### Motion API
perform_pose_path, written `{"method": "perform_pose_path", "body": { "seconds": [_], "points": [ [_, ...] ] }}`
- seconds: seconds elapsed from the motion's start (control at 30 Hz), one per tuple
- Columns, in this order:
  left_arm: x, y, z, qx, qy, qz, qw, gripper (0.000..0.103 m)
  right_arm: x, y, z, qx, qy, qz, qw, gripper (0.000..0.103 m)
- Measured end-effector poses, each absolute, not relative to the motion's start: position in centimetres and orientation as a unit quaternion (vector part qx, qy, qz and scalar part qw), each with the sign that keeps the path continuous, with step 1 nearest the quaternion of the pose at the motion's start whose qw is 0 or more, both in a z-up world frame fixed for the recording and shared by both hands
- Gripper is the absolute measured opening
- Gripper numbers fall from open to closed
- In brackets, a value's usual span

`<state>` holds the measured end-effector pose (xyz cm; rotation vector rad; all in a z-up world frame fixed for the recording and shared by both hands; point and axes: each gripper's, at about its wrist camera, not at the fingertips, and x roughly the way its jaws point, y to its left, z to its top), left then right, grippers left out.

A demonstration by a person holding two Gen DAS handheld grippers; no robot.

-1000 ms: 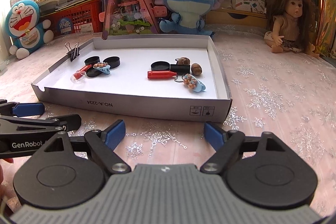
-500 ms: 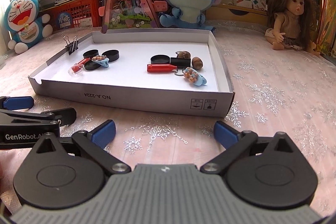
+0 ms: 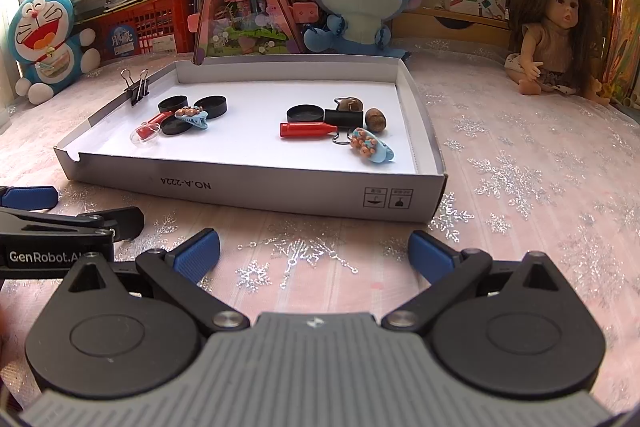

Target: Organize rigid objects

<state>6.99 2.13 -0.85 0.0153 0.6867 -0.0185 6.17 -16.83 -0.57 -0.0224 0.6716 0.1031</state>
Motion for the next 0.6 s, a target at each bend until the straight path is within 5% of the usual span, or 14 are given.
{"method": "perform_pose_path", "body": {
  "seconds": [0.6],
  "points": [
    [6.74, 2.19, -0.91, 0.005, 0.333, -0.002, 0.943, 0.102, 6.18, -16.80, -0.59, -0.013, 0.329, 0.050, 0.943, 0.103]
  ]
}}
